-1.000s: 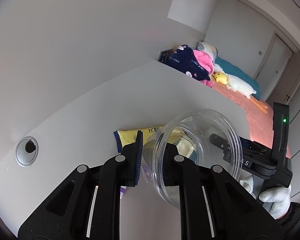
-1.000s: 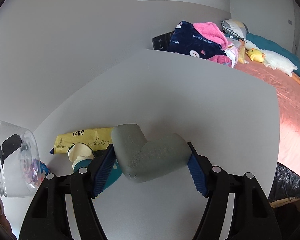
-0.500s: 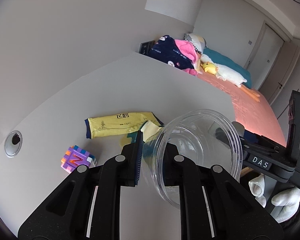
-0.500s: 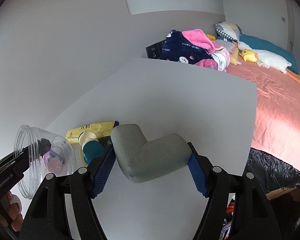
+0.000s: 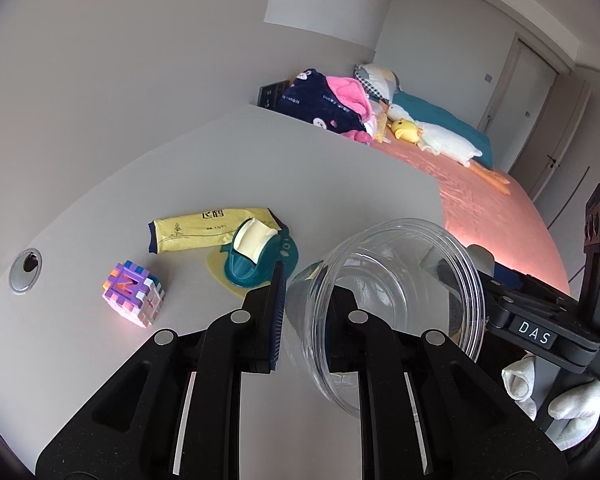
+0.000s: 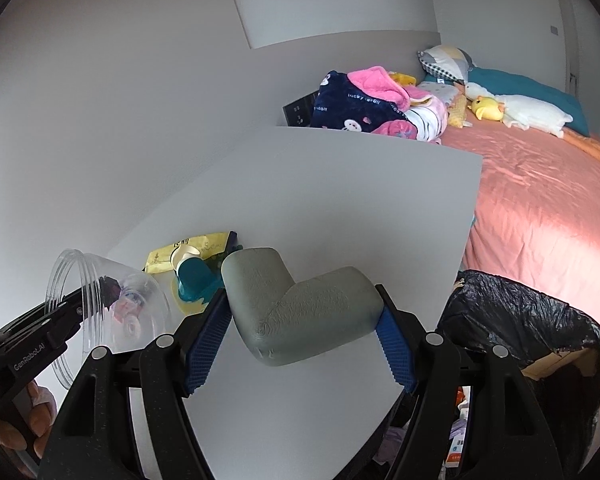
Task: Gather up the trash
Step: 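Carry the jar and grey foam guard over the black trash bag, then open both grippers to drop the jar and foam guard into the trash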
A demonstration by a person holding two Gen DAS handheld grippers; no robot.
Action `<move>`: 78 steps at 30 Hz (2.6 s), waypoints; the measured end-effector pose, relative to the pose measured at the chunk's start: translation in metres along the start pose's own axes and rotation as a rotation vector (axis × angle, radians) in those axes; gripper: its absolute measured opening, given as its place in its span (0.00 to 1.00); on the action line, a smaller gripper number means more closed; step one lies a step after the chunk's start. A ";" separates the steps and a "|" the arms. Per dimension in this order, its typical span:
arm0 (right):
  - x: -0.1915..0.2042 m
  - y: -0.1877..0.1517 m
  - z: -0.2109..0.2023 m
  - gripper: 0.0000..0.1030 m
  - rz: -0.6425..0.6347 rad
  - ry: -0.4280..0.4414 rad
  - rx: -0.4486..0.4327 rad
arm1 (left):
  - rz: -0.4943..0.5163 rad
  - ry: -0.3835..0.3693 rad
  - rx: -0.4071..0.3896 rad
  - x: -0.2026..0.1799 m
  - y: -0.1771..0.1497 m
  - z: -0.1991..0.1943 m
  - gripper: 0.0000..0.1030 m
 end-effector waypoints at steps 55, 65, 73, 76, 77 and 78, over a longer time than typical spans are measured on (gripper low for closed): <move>-0.180 -0.038 -0.148 0.70 0.233 -0.183 -0.158 | 0.229 -0.211 0.104 -0.208 -0.055 0.017 0.13; -0.214 -0.037 -0.176 0.88 0.347 -0.303 -0.248 | 0.310 -0.220 0.116 -0.229 -0.072 0.022 0.94; -0.220 -0.038 -0.178 0.88 0.343 -0.304 -0.255 | 0.336 -0.218 0.096 -0.228 -0.068 0.019 0.94; -0.218 -0.038 -0.177 0.88 0.337 -0.301 -0.249 | 0.336 -0.220 0.096 -0.226 -0.070 0.017 0.94; -0.216 -0.039 -0.176 0.88 0.335 -0.300 -0.246 | 0.333 -0.218 0.097 -0.225 -0.070 0.017 0.94; -0.216 -0.039 -0.175 0.88 0.333 -0.300 -0.244 | 0.328 -0.217 0.098 -0.223 -0.071 0.017 0.94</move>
Point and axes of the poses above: each gripper's, at about its wrist camera, not at the fingertips, and z roughly the way its jaws point, x to its left, y to its top, the point moved 8 cm from there along z, roughly the way its jaws point, and after that the axes turned 4 degrees about -x, right-handed, at the moved point
